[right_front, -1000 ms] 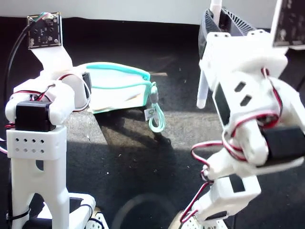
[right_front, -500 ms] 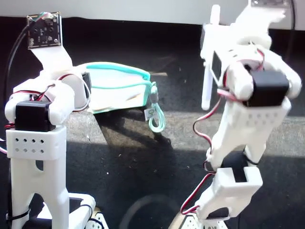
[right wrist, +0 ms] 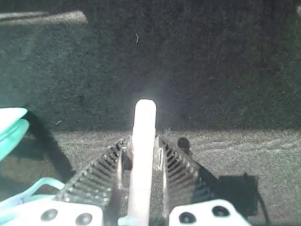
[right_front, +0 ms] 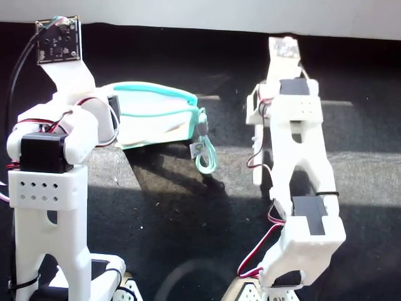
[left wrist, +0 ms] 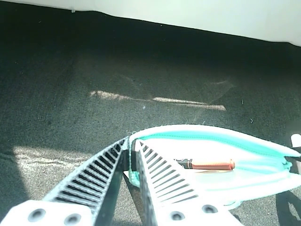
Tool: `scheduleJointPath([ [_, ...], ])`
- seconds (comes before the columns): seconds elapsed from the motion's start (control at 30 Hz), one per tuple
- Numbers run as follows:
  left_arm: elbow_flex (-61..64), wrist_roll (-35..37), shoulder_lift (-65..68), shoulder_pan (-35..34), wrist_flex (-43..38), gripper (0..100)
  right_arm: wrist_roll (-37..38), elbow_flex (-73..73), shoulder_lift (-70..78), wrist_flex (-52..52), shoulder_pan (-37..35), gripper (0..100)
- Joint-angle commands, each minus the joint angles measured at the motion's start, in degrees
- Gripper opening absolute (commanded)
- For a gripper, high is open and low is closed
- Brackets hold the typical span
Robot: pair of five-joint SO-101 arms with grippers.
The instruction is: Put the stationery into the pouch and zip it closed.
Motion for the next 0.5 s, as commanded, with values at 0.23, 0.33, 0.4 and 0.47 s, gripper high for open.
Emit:
scheduleJointPath([
  [0.23, 0.04, -0.35, 0.66, 1.1, 0.62, 1, -0.09, 20.44, -0.4, -20.0, 0.4, 0.9],
  [0.33, -0.04, -0.35, 0.66, 1.1, 0.62, 1, 1.41, 21.67, -0.4, -20.0, 0.4, 10.4],
  [0.4, 0.04, -0.35, 0.66, 1.1, 0.62, 1, 2.64, 21.85, -0.4, -19.91, 0.4, 15.8],
  [0.47, 0.13, -0.35, 0.66, 1.1, 0.62, 1, 2.99, 21.85, -0.31, -19.91, 0.4, 14.6],
])
